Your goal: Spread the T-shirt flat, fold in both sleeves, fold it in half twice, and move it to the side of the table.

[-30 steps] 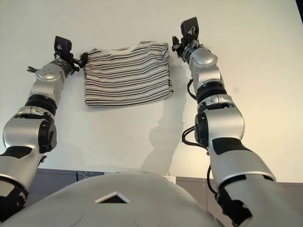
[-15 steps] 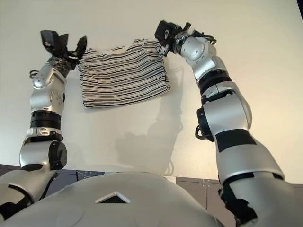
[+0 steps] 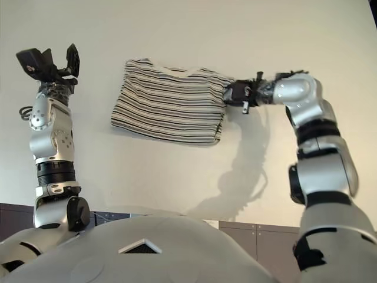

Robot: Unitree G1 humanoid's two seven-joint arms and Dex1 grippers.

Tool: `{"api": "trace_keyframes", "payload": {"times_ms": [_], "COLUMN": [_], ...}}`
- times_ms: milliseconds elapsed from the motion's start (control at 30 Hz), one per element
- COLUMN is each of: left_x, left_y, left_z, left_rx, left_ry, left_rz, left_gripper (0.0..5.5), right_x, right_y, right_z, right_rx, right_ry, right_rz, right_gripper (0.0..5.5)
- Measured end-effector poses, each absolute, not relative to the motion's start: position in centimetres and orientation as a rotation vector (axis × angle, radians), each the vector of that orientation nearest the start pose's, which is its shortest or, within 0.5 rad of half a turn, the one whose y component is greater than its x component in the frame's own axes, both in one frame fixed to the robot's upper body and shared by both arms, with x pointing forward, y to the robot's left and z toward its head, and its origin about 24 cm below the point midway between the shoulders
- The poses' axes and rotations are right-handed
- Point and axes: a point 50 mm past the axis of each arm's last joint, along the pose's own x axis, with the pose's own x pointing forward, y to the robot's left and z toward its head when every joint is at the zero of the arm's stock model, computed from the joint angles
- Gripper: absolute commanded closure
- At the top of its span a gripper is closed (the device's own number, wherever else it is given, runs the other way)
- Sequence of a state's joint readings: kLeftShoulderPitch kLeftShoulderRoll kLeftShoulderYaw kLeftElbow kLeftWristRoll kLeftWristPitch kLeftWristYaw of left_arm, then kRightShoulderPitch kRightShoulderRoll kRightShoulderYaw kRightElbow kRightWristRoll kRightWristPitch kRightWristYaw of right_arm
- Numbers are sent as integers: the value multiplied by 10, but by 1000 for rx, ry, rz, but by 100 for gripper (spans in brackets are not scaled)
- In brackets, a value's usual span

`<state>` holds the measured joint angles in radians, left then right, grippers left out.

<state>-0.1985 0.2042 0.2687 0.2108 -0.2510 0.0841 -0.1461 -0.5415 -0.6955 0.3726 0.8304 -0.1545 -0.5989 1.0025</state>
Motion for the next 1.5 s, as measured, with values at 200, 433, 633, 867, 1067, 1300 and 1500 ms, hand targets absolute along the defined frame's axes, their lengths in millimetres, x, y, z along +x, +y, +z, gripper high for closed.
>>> {"api": "trace_keyframes", "payload": {"times_ms": [200,433,633,867,1067,1300,1500], "left_x": [250,252,240,245,253,260,244], "left_y": [250,232,244,238,233,230,235], "left_z": [35,65,60,50,43,45,37], "left_rx": [-90,-16,-29,-73,-83,-79,-30], "left_ry": [114,159,168,137,158,131,166], "left_rz": [143,-6,110,182,166,157,156], "left_gripper": [189,189,189,189,189,189,189], "right_x": [204,121,162,237,262,261,250], "right_y": [-174,-52,-102,-87,-87,-114,-139], "right_z": [36,38,104,57,21,23,25], "right_rx": [-708,-504,-427,-600,-702,-716,-685], "right_ry": [184,181,116,161,229,272,310], "right_rz": [1509,1730,1548,1227,1080,1013,886], "right_gripper": [366,366,366,366,366,366,366]}}
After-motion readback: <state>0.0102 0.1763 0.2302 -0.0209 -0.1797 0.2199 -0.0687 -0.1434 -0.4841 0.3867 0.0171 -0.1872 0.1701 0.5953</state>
